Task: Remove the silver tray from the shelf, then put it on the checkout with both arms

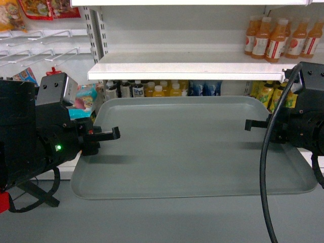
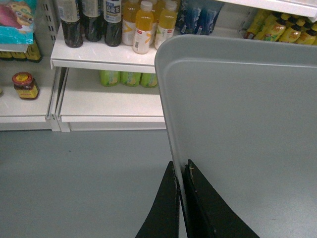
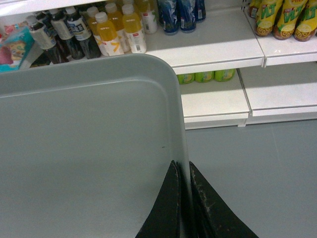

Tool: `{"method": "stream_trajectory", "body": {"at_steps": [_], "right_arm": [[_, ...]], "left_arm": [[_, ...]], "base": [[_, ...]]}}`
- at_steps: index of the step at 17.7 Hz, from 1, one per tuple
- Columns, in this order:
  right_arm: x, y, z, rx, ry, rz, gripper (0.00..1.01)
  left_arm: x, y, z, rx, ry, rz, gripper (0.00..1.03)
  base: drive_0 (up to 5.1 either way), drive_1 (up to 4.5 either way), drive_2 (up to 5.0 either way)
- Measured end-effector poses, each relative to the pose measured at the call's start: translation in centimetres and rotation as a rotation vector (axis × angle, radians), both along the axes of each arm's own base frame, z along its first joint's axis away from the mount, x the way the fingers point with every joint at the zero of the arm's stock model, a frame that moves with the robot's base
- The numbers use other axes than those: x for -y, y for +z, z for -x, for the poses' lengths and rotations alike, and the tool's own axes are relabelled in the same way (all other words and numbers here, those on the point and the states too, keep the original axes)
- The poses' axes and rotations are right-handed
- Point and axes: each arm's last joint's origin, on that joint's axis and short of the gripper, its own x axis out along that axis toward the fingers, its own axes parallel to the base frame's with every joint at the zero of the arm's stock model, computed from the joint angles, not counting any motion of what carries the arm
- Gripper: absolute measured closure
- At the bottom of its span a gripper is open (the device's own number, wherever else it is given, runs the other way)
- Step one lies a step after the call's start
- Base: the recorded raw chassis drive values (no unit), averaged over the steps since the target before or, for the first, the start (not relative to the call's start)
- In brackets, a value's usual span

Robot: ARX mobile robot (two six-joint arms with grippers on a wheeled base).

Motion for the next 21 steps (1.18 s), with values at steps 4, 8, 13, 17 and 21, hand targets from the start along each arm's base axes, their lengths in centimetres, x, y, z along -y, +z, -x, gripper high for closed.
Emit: {"method": "stream_trajectory", "body": {"at_steps": [4,8,13,17,21], "right_arm": [[0.00,0.01,0.00,0.001,0.000,0.000,0.98],[0.00,0.07,-0.02,0.006,0.000,-0.001,0.98],[0.00,0.00,0.01,-0.002,-0.001,0.001,0.98],[0.02,-0.01,0.01,-0.003,-0.001,0.001,0.98],[0.03,0.13,-0.03,0.008,-0.002,-0.001,0.98]], "left_arm": [[0.00,0.01,-0.01,0.001,0.000,0.001,1.00],[0.01,0.05,-0.03,0.005,0.000,0.002,1.00],[0.02,0.02,-0.03,-0.001,0.000,0.001,1.00],[0.02,0.01,-0.02,0.000,0.000,0.001,1.00],[0.03,0.09,-0.07,0.007,0.000,0.003,1.00]], "base": [[0.0,-4.28,4.3],[0.0,-4.28,4.3],[0.0,-4.25,4.3],[0.1,-4.18,4.4],[0.1,-4.15,4.4]]}}
